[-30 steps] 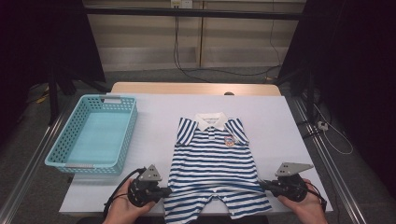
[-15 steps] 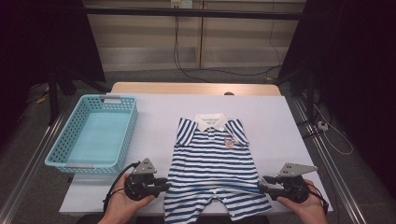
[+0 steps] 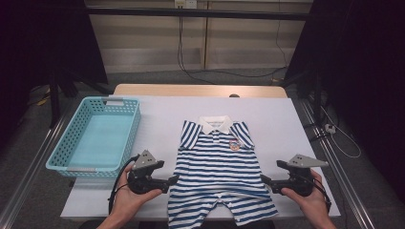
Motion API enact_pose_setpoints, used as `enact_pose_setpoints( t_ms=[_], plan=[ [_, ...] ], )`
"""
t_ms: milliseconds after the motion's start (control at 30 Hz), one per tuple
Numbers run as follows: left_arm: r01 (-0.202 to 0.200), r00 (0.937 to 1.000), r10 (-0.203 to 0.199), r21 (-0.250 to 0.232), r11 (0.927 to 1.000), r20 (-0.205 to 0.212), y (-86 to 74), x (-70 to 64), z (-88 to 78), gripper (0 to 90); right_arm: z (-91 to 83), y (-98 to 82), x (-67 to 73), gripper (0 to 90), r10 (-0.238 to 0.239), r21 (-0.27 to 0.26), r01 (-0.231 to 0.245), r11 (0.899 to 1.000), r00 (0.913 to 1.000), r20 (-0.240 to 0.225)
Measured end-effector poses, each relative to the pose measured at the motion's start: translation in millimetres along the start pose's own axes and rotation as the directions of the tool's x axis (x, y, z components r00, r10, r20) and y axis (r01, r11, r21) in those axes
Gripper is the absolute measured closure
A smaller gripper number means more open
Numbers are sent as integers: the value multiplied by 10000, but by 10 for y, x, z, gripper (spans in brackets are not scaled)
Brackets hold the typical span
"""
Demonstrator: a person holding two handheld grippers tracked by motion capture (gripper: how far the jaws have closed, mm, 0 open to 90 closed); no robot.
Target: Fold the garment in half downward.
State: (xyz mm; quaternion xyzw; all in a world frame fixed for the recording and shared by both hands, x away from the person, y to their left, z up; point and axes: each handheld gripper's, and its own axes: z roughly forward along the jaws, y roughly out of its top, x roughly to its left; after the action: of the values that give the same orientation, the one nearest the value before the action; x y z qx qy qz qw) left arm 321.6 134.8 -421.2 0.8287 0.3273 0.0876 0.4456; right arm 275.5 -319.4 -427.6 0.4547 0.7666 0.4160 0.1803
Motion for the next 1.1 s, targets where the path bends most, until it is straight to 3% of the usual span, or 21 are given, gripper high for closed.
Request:
enact_pose_setpoints(
  t_ms=[100,200,233,300,433,500,533,600,667,767,900,1000,1067,1100],
  plan=[
    [99,9997,-106,-317,9994,-199,53,34,35,152,29,64,-37,101,251,-358,-253,9990,9997,-50],
    [-108,9995,97,-395,9992,-296,118,68,68,113,51,141,-70,95,335,-604,-343,9976,9993,-147],
    [62,9994,-82,-577,9983,-350,139,66,89,96,53,171,-80,101,294,-602,-295,9978,9996,-16],
    [-51,9989,23,-615,9981,-466,194,93,109,55,62,231,-99,93,164,-633,-156,9979,9998,117],
    [45,9988,-92,-984,9951,-474,300,142,170,45,132,326,-148,69,254,-694,-258,9973,9997,-69],
    [-207,9990,170,-939,9954,-408,358,170,215,44,179,366,-174,54,224,-724,-237,9971,9996,-179],
    [-146,9991,99,-1117,9936,-422,384,178,242,44,203,387,-183,52,235,-725,-247,9971,9996,-165],
    [-216,9985,163,-1022,9945,-517,452,220,294,44,247,429,-208,52,258,-725,-272,9970,9995,-205],
    [-51,9987,-14,-1282,9917,-504,507,244,336,44,286,473,-232,50,348,-722,-363,9967,9992,-215],
    [-203,9982,126,-1308,9912,-593,586,295,368,53,336,528,-272,50,357,-592,-367,9976,9992,-176],
    [-18,9974,-84,-1418,9899,-710,637,382,413,53,410,601,-341,60,536,-203,-544,9983,9979,-350],
    [-207,9931,59,-1261,9918,-1170,685,443,480,61,479,655,-377,59,421,-100,-424,9991,9987,-282],
    [188,9927,-372,-1583,9872,-1145,706,500,530,67,537,694,-405,59,511,134,-507,9986,9982,-315],
    [-180,9934,51,-1119,9936,-1147,724,563,531,69,576,711,-423,59,458,245,-451,9987,9986,-268]
  ],
)
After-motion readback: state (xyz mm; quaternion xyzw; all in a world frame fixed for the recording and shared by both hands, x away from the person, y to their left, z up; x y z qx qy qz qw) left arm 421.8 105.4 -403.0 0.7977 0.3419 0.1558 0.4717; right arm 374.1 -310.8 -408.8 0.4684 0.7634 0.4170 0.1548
